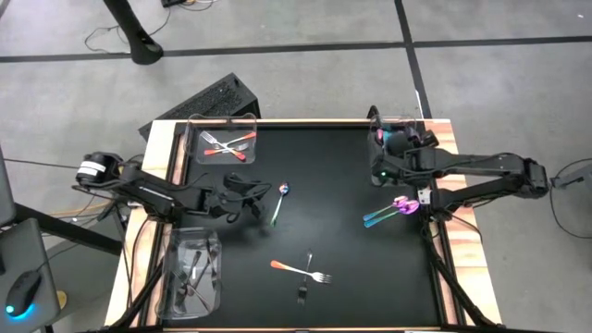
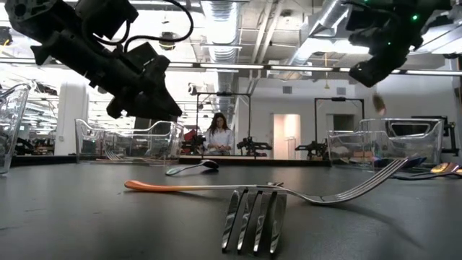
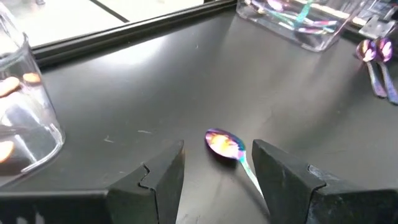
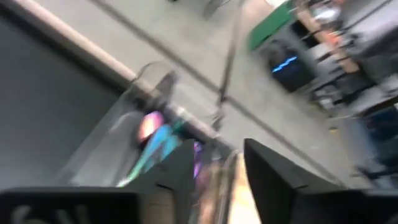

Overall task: Sort silverware by color (type)
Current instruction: Put the violet spoon into the top right transparent bin

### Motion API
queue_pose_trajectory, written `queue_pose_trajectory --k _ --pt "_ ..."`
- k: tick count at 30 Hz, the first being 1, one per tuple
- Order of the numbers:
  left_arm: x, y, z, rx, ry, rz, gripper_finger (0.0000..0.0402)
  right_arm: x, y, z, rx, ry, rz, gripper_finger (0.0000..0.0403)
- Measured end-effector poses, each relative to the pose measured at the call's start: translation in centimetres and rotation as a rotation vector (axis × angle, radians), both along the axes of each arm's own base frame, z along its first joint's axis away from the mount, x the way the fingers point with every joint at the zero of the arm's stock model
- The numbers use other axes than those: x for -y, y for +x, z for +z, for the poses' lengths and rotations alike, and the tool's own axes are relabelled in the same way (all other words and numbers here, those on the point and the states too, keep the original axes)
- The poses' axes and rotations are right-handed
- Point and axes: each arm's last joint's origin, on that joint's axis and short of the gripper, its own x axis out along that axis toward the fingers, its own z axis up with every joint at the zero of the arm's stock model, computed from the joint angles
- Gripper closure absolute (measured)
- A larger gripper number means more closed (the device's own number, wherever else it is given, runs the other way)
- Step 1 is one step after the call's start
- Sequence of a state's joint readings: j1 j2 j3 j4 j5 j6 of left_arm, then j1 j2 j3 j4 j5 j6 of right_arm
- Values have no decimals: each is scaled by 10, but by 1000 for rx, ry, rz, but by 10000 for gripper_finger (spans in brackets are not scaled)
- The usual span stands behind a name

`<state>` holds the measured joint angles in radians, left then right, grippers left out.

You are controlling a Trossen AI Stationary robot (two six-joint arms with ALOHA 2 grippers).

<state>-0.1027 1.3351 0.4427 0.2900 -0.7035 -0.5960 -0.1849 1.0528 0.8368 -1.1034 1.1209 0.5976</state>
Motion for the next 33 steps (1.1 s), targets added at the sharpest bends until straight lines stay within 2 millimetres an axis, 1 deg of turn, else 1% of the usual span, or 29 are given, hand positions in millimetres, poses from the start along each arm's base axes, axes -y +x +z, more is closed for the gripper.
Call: queue_pose_trajectory --k 2,4,7,10,14,18,21,22,24,27,29,31,33 --pt "-1 2 -2 -8 2 -3 226 -3 1 -2 14 76 32 200" --pt "-2 3 -4 -10 1 -3 226 -7 3 -4 19 165 81 176" --pt "-3 4 -7 -19 1 0 226 -15 11 -5 24 278 203 161" --pt "-3 4 -7 -15 1 1 226 -24 20 -4 57 317 321 164" --pt "-2 5 -4 6 8 -11 226 -34 27 -1 93 304 412 177" --pt "-2 6 -4 9 6 -23 226 -34 27 0 115 258 374 189" --pt "-2 6 -4 9 6 -23 226 -30 30 1 184 293 360 194" --pt "-2 6 -4 9 6 -23 226 -29 34 1 226 331 378 195" --pt "-2 6 -4 10 5 -23 226 -28 49 -1 321 412 448 195" --pt "-2 6 -3 14 0 -31 226 -29 74 -12 390 506 586 195" --pt "-2 6 -3 14 -3 -38 226 -31 89 -17 401 524 657 196" --pt "-2 7 -3 17 3 -43 226 -34 96 -26 365 534 667 196" --pt "-1 10 -5 26 5 -62 226 -35 102 -26 348 526 661 196"
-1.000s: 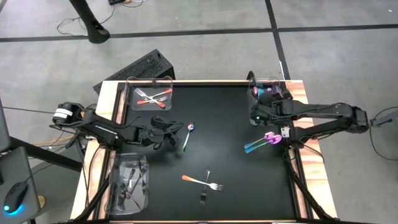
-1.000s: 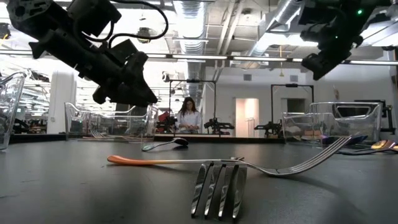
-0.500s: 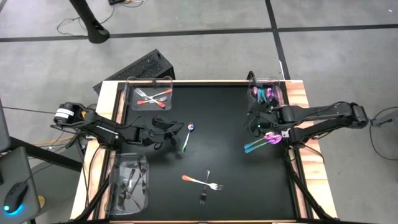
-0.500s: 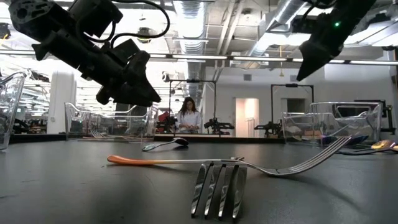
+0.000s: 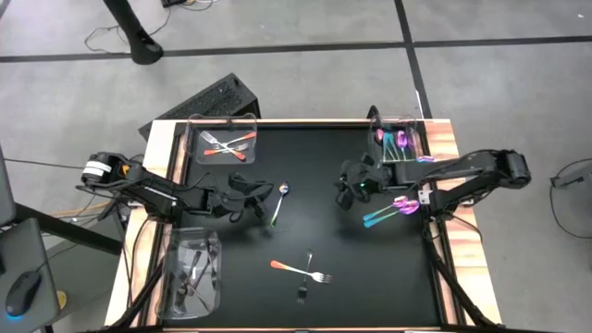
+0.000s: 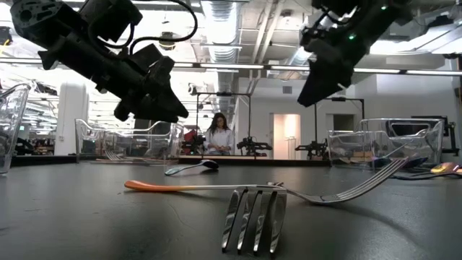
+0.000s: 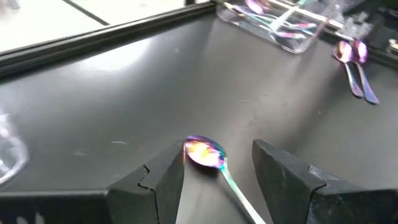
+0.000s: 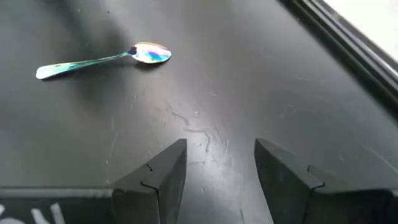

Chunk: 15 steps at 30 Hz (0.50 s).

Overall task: Sort silverware by color (type)
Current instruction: Put the violet spoon into the top right transparent bin

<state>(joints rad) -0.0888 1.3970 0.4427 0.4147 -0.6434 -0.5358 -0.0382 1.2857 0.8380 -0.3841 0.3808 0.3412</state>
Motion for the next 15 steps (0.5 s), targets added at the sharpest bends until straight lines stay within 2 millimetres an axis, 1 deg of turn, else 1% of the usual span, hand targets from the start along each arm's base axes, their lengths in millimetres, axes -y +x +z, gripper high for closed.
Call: queue_pose_trajectory --k 4,7,10,13,15 --pt "0 14 -9 -16 14 -40 226 -2 3 9 11 -14 2 196" --pt "1 29 -21 -69 12 -38 226 -4 -1 20 40 -23 9 196" --pt "0 44 -34 -114 13 -31 226 -4 -10 31 72 -29 7 196" --pt "-3 56 -41 -150 -3 -7 226 -4 -18 34 63 -40 -7 196" --pt "-7 57 -46 -202 -19 22 226 -5 -19 36 71 -36 -13 196"
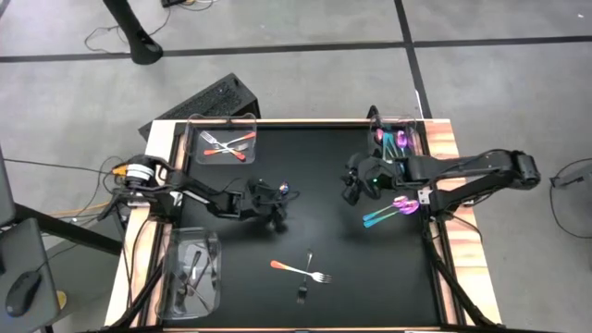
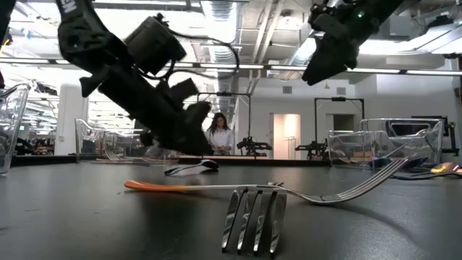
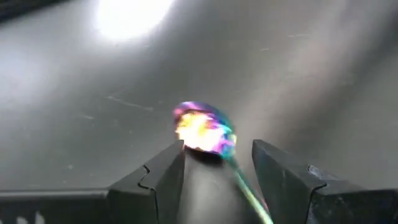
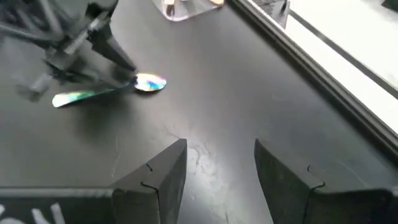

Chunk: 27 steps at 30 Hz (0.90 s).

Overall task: Sort silverware by color (type)
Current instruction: Put the violet spoon into the top right transparent bin

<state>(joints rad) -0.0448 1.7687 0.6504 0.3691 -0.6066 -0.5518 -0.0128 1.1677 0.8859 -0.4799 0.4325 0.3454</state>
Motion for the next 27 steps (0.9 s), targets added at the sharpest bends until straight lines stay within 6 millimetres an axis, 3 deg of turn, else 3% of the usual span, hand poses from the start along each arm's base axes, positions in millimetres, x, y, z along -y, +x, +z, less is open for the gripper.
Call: queue_pose_trajectory --k 7,16,19,22,27 --pt "-11 -2 -5 -61 -45 51 258 -10 -2 -8 -79 -31 -10 196" --pt "-15 0 -10 -77 -87 -8 386 -13 0 -9 -65 -47 -30 196" --pt "-15 1 -9 -65 -90 -24 394 -13 3 -11 -5 -46 -49 196" --pt "-9 4 0 -38 -79 -122 398 -13 10 -26 34 -45 -37 196" --pt "13 10 28 15 131 -353 399 -18 16 -44 157 -3 16 196"
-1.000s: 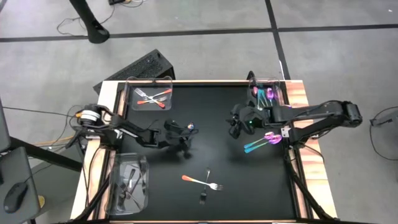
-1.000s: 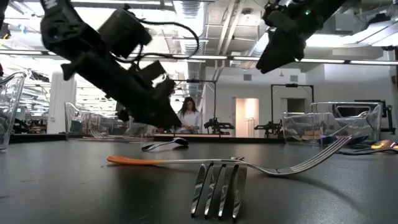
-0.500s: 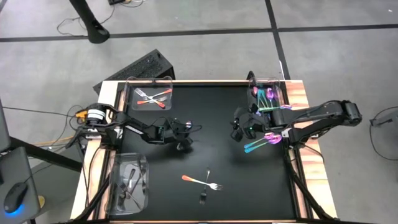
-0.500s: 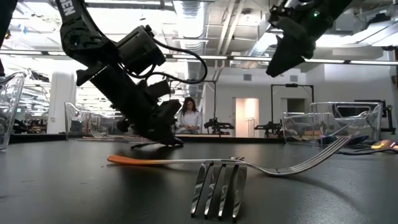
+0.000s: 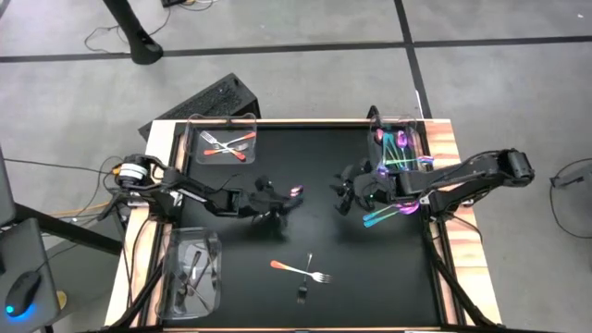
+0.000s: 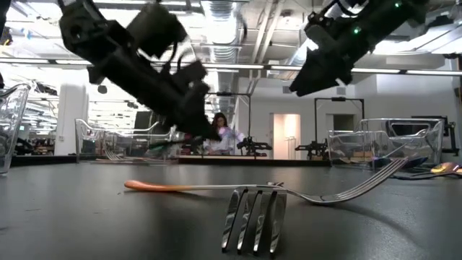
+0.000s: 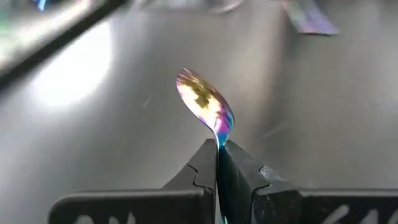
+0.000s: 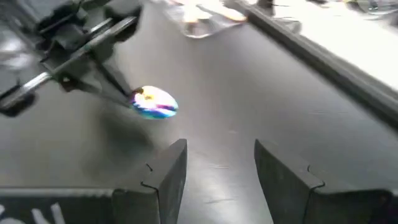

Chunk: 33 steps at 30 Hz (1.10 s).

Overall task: Sort silverware by color (type)
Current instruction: Put the violet spoon into the top right transparent bin

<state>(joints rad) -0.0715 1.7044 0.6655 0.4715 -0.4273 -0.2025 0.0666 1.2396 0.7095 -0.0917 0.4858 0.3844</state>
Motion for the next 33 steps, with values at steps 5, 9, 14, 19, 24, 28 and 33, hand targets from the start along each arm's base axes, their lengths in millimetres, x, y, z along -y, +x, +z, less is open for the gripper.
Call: queue_pose_trajectory --k 5,9,14,19,24,28,33 --pt "27 3 14 27 265 -233 400 -5 6 -5 160 160 198 196" --pt "35 5 20 64 372 -298 400 -7 13 -8 220 245 301 196" --pt "39 6 23 93 400 -333 398 -10 23 -21 205 289 368 196" --pt "40 6 24 107 388 -365 397 -17 38 -36 242 309 433 196" --pt "43 6 24 107 386 -379 397 -17 49 -44 241 292 444 212" --pt "44 5 23 101 384 -381 397 -18 49 -42 244 274 455 289" --pt "44 5 23 97 382 -389 394 -18 47 -36 257 225 507 384"
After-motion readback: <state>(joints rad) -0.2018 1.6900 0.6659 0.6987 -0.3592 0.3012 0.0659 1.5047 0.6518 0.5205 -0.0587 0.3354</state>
